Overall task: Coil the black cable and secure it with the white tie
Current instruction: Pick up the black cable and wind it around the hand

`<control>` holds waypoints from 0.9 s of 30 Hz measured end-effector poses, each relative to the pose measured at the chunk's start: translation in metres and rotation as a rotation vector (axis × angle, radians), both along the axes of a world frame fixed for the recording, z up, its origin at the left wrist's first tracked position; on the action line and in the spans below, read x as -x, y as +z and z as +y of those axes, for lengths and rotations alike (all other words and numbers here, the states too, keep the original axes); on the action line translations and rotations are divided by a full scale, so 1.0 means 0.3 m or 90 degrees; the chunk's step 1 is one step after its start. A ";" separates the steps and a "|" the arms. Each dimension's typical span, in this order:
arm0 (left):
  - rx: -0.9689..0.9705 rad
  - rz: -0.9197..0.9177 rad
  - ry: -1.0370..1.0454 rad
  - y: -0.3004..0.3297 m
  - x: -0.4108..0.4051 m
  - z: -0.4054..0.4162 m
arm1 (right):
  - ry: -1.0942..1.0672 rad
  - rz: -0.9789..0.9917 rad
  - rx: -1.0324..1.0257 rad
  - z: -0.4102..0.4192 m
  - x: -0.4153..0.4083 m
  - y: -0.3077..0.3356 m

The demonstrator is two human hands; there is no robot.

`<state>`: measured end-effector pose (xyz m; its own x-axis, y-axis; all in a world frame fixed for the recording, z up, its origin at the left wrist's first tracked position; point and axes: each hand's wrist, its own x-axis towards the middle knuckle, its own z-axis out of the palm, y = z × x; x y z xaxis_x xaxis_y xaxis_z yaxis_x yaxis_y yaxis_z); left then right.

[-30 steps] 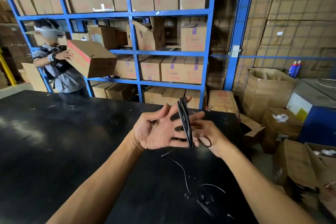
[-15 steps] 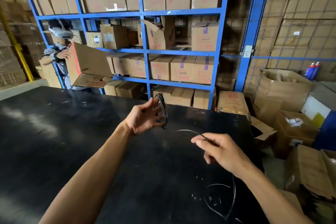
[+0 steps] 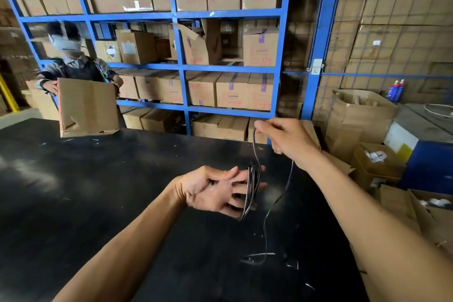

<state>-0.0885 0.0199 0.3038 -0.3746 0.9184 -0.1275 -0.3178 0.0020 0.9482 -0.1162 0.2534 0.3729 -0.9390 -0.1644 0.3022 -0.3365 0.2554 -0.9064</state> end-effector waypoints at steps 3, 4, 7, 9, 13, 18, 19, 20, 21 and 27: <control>-0.111 -0.011 -0.032 0.031 -0.017 0.021 | -0.003 -0.051 -0.024 -0.009 -0.004 -0.068; -0.154 -0.018 -0.032 0.044 -0.016 0.026 | 0.006 -0.078 -0.014 -0.020 -0.013 -0.100; -0.258 -0.011 -0.007 0.092 0.007 0.028 | 0.016 -0.155 0.012 -0.063 -0.051 -0.224; -0.306 -0.004 0.044 0.115 0.031 0.019 | 0.071 -0.191 0.035 -0.077 -0.102 -0.297; -0.318 -0.021 0.174 0.129 0.089 -0.037 | 0.147 -0.194 0.007 -0.069 -0.214 -0.356; -0.239 -0.047 0.307 0.085 0.138 -0.095 | 0.114 -0.123 -0.074 -0.006 -0.258 -0.285; -0.229 -0.068 0.334 0.075 0.140 -0.092 | 0.114 -0.107 -0.105 0.001 -0.260 -0.257; -0.215 -0.080 0.360 0.065 0.139 -0.088 | 0.117 -0.094 -0.135 0.007 -0.260 -0.225; -0.189 -0.080 0.386 0.053 0.137 -0.081 | 0.120 -0.079 -0.159 0.010 -0.260 -0.192; 0.081 -0.061 0.311 -0.028 0.097 -0.042 | 0.066 0.106 -0.279 0.015 -0.210 0.019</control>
<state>-0.1176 0.0074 0.2955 -0.7377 0.6135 -0.2818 -0.3959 -0.0550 0.9166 -0.0532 0.2578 0.3785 -0.8559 -0.4001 0.3276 -0.5112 0.5596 -0.6523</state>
